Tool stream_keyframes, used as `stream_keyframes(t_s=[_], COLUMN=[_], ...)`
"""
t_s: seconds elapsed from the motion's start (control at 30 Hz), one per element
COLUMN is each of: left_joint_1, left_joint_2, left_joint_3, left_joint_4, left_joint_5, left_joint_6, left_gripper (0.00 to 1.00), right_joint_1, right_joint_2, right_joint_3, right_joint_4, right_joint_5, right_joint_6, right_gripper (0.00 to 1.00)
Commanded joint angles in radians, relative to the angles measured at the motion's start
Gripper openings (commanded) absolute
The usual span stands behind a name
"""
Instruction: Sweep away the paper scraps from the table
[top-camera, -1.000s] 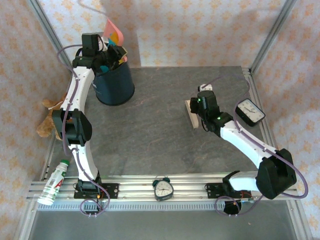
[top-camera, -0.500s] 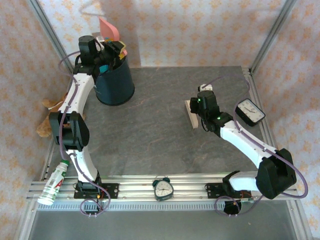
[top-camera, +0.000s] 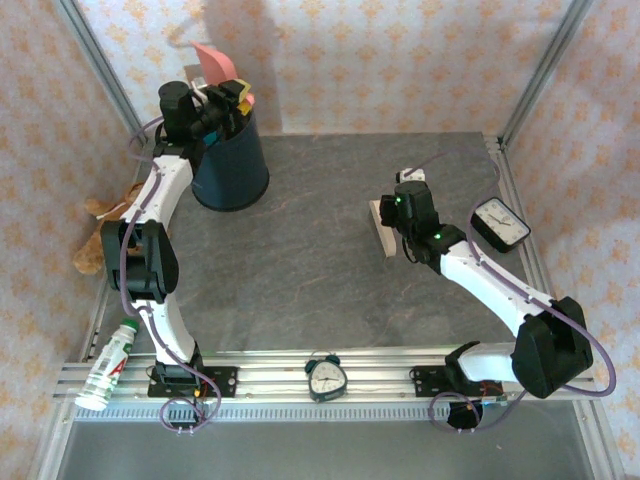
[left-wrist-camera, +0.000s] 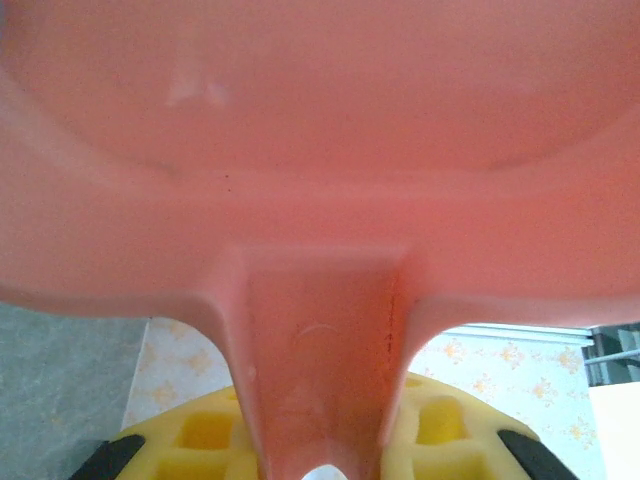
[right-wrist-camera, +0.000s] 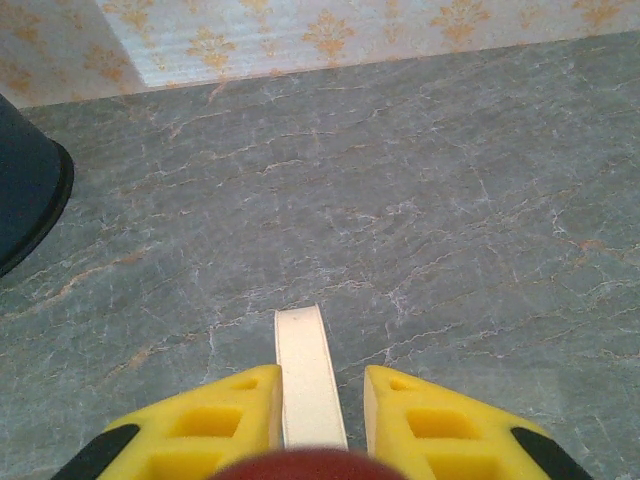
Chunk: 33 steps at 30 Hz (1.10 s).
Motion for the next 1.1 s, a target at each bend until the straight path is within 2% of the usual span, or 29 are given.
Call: stream_keyframes(t_s=[0.0,0.07,0.7,0.97,1.07], left_joint_1=[0.007,0.007,-0.008,-0.018,-0.022], left_joint_2=[-0.055,-0.065,-0.057,-0.073,-0.098], left_joint_3=[-0.015,-0.033,-0.180,-0.155,-0.112], left_joint_4=[0.132,0.133,0.474,0.453,0.330], left_joint_5=[0.003,-0.006,-0.070,-0.054,-0.020], left_joint_6=[-0.071,-0.079,-0.455,-0.422,-0.283], left_gripper=[0.00,0.00,0.00,0.00,0.00], right_joint_1=[-0.005,-0.005,-0.005,-0.005,-0.005], right_joint_2=[-0.004,-0.004,0.001,-0.005,-0.011], right_joint_3=[0.009,0.009,0.011,0.005,0.003], right_joint_4=[0.019,0.018,0.021,0.023,0.025], right_joint_5=[0.007,0.007,0.004,0.006,0.003], right_joint_6=[0.016,0.017,0.011,0.012,0.015], right_gripper=[0.00,0.00,0.00,0.00,0.00])
